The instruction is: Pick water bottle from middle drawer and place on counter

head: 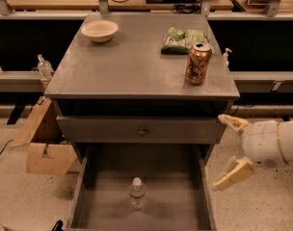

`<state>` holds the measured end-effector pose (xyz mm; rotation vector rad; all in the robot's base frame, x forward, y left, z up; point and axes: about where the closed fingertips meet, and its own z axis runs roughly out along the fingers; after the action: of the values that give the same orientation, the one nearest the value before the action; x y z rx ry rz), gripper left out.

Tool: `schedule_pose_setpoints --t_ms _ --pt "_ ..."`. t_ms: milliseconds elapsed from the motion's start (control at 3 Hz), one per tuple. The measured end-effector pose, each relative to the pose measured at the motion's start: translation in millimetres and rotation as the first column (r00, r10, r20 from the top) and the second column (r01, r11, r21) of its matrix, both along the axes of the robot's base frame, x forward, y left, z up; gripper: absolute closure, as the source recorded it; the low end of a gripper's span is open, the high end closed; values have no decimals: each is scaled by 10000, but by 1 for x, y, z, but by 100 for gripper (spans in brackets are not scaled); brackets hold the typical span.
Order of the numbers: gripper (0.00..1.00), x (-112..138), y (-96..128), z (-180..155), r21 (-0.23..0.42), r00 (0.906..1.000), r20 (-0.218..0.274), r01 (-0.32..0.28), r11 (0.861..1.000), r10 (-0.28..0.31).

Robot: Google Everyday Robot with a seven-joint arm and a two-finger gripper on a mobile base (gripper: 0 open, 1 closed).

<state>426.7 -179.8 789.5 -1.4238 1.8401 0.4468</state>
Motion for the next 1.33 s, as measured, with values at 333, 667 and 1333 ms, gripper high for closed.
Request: schedule_pose_setpoints --t_ms 333,667,1333 --pt "0 18 23 -39 1140 9901 1320 -625 9915 472" --pt "0 18 25 -40 933 9848 1551 -929 9913 777" --pt "0 19 69 -99 1827 9863 1219 -1321 9743 1108"
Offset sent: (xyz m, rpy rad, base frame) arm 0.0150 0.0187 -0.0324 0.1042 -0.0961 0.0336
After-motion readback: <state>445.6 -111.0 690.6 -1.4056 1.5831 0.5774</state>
